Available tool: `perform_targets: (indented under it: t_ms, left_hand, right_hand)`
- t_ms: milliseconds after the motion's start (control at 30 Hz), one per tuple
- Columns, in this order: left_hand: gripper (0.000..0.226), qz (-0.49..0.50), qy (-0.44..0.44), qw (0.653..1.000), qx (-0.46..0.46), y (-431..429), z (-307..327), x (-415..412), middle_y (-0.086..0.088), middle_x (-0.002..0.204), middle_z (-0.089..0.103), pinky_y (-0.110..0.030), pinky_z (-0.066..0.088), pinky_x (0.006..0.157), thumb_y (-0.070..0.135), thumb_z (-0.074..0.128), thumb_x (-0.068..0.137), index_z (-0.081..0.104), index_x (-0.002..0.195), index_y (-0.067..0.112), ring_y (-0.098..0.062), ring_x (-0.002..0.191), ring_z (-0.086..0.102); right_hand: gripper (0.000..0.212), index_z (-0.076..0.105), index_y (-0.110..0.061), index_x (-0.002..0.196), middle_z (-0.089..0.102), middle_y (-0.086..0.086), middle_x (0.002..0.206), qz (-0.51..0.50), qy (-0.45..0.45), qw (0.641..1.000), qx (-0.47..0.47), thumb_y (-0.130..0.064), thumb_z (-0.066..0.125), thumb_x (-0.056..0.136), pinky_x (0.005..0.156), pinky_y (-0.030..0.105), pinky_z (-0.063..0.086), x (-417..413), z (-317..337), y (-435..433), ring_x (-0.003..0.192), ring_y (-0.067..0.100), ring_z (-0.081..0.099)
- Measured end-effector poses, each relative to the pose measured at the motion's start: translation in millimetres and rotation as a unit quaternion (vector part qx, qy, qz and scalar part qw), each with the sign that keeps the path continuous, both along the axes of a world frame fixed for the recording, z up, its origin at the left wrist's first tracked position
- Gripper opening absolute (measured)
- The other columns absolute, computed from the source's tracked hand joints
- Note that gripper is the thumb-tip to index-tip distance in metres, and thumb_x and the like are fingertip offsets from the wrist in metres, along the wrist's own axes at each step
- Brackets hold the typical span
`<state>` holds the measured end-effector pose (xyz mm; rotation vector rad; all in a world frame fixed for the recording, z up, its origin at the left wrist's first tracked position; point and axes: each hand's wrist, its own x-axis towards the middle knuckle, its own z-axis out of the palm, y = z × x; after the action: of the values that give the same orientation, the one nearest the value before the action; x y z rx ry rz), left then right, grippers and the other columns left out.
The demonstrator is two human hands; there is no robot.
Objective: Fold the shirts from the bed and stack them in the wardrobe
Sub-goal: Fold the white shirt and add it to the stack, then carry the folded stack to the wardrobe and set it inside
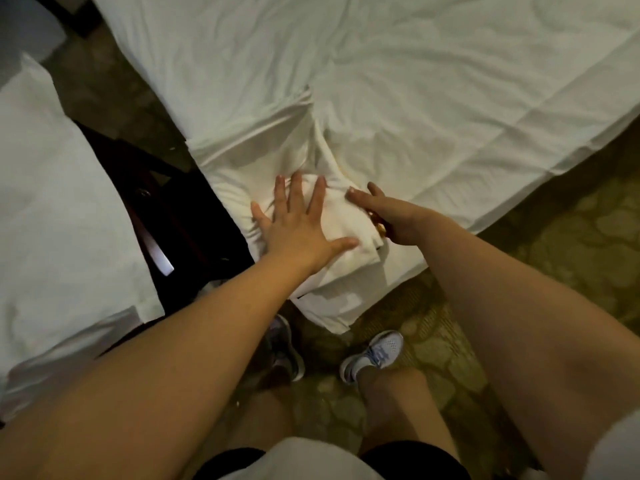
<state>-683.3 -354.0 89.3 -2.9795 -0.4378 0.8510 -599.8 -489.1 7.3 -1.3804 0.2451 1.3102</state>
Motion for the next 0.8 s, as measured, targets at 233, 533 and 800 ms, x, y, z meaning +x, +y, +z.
perform_targets:
  t_ms: [233,533,800]
  left_hand:
    - [0.108,0.013,-0.018,1.0,0.0,16.2,2.6,-6.0,0.002,0.155,-0.022,-0.063,-0.003,0.109,0.084,0.04,0.069,-0.016,0.146,0.033,-0.025,0.142,-0.022]
    - [0.105,0.162,0.023,0.974,-0.158,58.6,31.8,-34.1,-0.006,0.151,-0.01,-0.041,0.037,0.105,0.04,0.072,0.074,-0.002,0.148,0.035,-0.036,0.133,0.028]
    - [0.111,0.378,-0.145,0.883,-0.236,100.5,6.4,-73.7,-0.006,0.157,-0.002,-0.033,0.021,0.112,0.052,0.069,0.074,-0.005,0.15,0.017,-0.022,0.144,0.01]
  right_hand:
    - [0.094,0.054,-0.019,0.117,0.057,0.001,0.108,0.188,-0.056,0.98,-0.045,-0.08,0.068,0.048,0.081,0.028,0.043,12.0,12.5,19.0,0.092,0.015,0.053]
    - [0.134,0.034,-0.014,0.142,0.043,0.003,0.143,0.191,-0.041,0.98,-0.036,-0.078,0.077,0.033,0.108,0.039,0.038,-9.5,26.6,48.2,0.129,0.023,0.043]
    - [0.099,0.034,-0.02,0.142,0.055,0.004,0.131,0.132,-0.1,0.986,0.0,-0.04,0.082,0.057,0.097,0.045,0.048,-44.6,30.5,111.4,0.117,0.024,0.056]
